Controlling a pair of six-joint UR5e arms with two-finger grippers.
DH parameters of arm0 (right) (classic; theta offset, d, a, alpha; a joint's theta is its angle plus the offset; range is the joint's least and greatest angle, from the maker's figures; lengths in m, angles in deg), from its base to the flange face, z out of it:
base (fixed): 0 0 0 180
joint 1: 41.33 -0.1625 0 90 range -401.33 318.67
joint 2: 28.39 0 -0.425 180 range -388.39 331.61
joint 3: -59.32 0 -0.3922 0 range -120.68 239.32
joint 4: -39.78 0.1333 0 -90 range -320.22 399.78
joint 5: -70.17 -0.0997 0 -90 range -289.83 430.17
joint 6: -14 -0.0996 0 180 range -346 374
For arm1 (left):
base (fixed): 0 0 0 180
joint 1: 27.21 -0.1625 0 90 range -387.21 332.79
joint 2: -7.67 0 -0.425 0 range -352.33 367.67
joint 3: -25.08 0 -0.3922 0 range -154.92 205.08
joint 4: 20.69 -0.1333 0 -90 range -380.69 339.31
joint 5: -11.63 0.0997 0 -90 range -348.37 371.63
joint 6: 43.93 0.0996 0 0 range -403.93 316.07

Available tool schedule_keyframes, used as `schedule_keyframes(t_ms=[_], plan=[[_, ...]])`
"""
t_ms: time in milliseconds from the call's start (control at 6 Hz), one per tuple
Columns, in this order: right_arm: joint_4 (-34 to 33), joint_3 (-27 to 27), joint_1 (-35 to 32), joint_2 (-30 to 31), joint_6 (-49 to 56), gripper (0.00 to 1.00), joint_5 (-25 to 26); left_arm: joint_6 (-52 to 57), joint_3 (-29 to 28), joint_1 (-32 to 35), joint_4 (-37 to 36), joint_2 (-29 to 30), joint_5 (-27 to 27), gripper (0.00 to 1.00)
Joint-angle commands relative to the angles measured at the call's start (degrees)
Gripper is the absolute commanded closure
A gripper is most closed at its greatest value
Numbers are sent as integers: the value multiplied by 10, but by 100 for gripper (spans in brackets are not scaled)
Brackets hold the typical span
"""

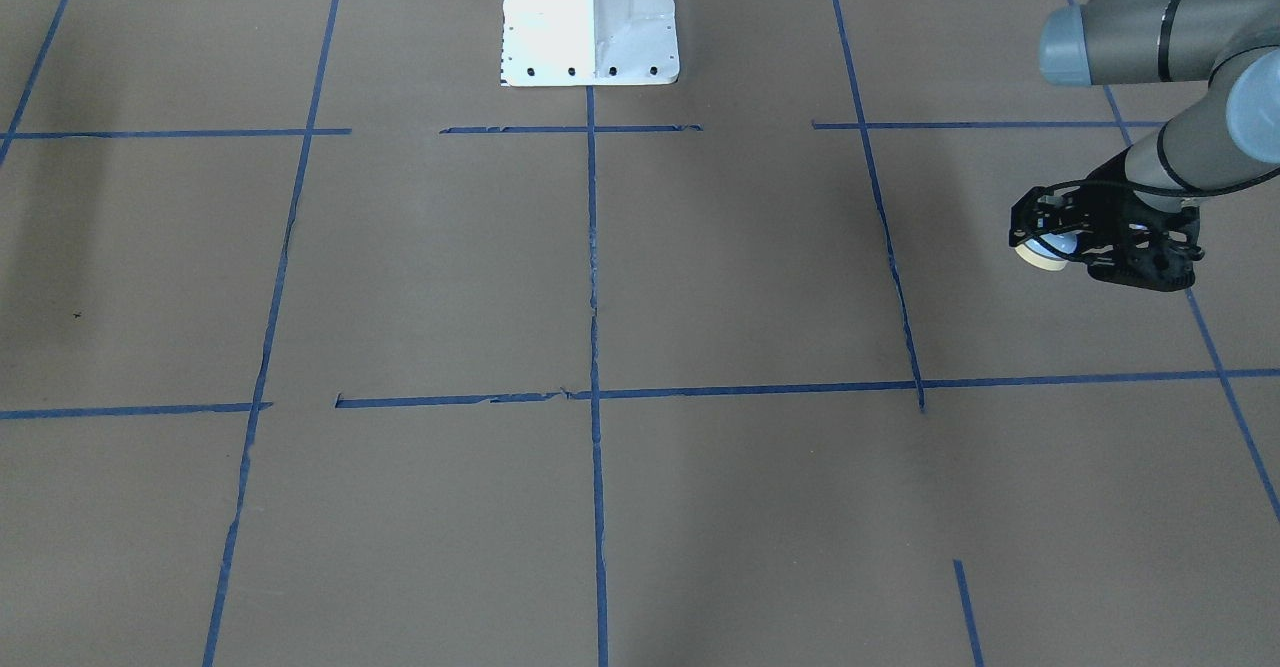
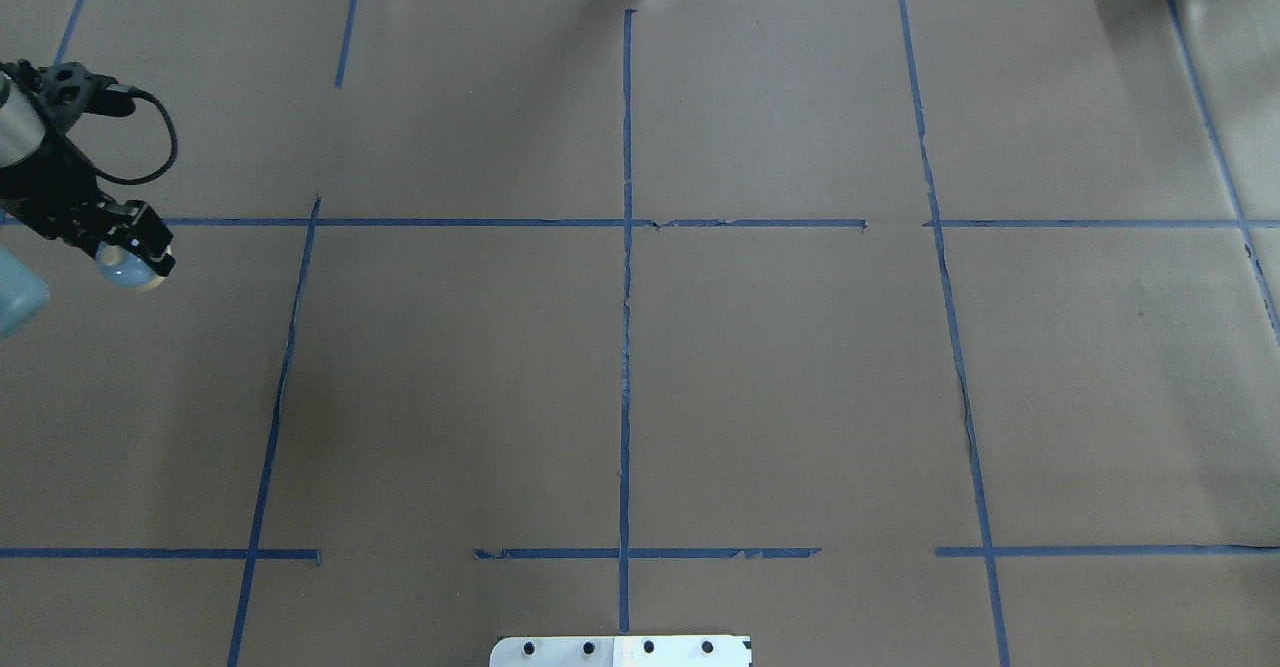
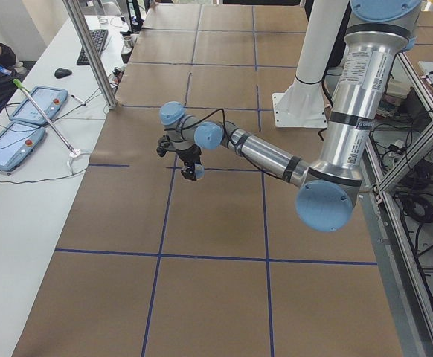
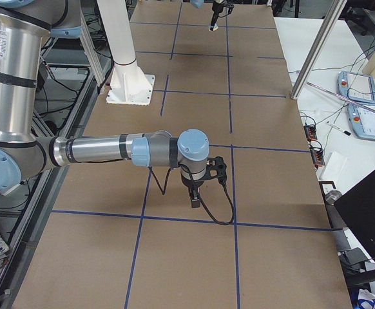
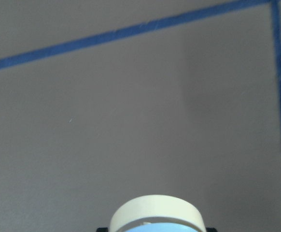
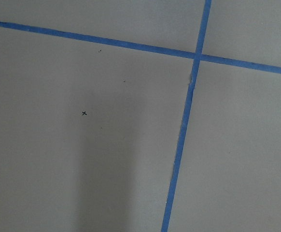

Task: Place and press bell with both arms
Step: 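Carry the bell with the left gripper toward the table center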

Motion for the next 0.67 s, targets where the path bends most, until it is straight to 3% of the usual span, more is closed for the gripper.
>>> schedule_keyframes(t_ms=[0,500], plan=[[0,0,0,0,-1,0,0,-116,-1,-68,-4,66,33,96],[0,-2,0,0,0,0,1,-266,-70,-142,-27,203,62,96]])
